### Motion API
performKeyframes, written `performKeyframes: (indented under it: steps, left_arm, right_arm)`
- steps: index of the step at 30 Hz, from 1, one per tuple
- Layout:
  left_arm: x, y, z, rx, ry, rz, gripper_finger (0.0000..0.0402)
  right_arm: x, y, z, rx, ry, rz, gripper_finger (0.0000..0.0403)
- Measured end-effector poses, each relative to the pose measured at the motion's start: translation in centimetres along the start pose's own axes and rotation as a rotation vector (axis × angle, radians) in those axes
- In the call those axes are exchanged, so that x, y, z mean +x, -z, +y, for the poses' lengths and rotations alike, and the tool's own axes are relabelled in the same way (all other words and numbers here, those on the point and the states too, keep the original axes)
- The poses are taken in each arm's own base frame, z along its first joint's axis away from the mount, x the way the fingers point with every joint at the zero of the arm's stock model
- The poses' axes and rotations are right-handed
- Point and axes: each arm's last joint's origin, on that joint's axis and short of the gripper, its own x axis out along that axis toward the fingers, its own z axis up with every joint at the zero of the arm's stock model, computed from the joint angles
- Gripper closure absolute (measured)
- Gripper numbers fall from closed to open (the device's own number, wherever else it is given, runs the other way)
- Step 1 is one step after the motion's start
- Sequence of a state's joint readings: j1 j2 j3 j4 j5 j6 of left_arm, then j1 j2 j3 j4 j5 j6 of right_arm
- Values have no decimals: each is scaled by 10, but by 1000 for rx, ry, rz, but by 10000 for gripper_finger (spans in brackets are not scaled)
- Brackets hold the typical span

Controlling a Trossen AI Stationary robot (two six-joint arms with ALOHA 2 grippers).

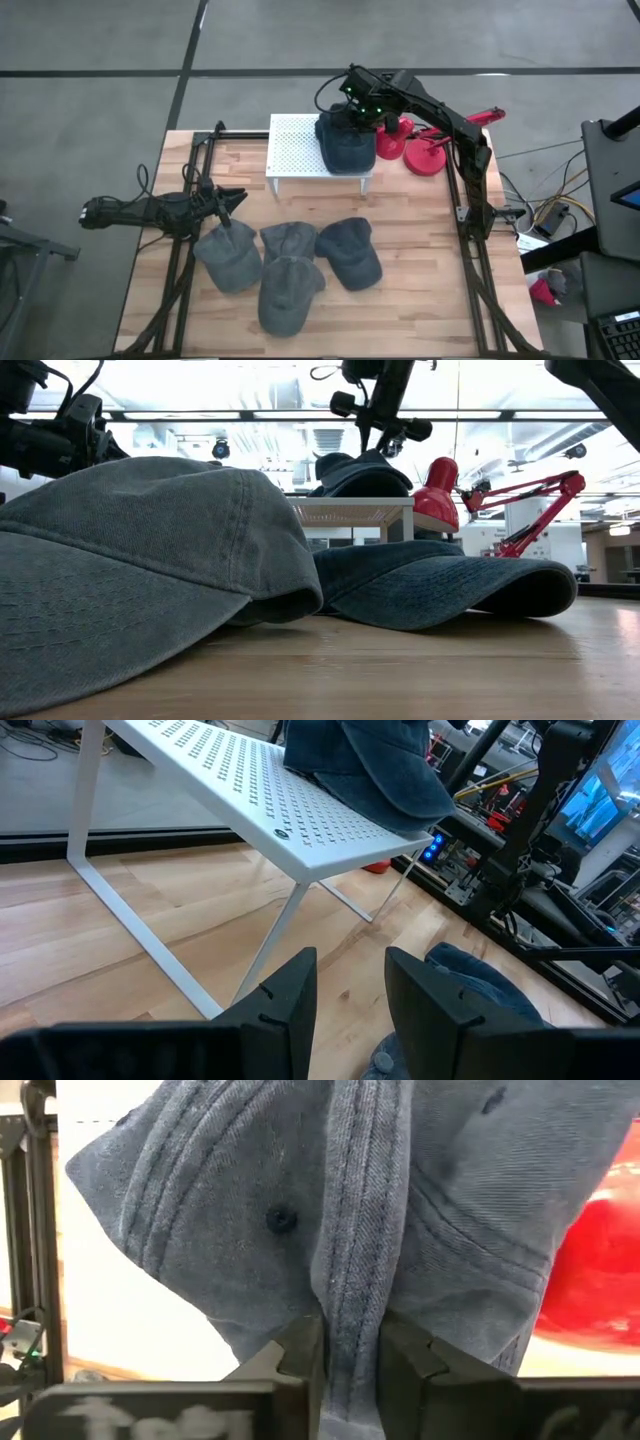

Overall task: Pick & Place hat
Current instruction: Stack the bottom blue cap on the blue cap, then stack the blue cap on the blue cap

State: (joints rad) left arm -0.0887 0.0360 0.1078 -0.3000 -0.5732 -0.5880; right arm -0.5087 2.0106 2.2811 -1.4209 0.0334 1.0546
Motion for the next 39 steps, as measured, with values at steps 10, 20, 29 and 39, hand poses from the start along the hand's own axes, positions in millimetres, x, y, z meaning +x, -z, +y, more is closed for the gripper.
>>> performKeyframes:
  steps: [10,20,29,39]
  left_arm:
    - [0,0,0,0,0,-1,280]
    - [0,0,0,0,0,0,280]
    - [0,0,0,0,0,-1,280]
    - [0,0,0,0,0,-1,280]
  right_arm:
    - [-1,-3,7,-28,-78,-28,297]
    - [-2,-3,6,-38,-80,-26,284]
    - [-28,-3,7,-93,-167,-30,299]
    - [-71,13,-3,-141,-209,-83,328]
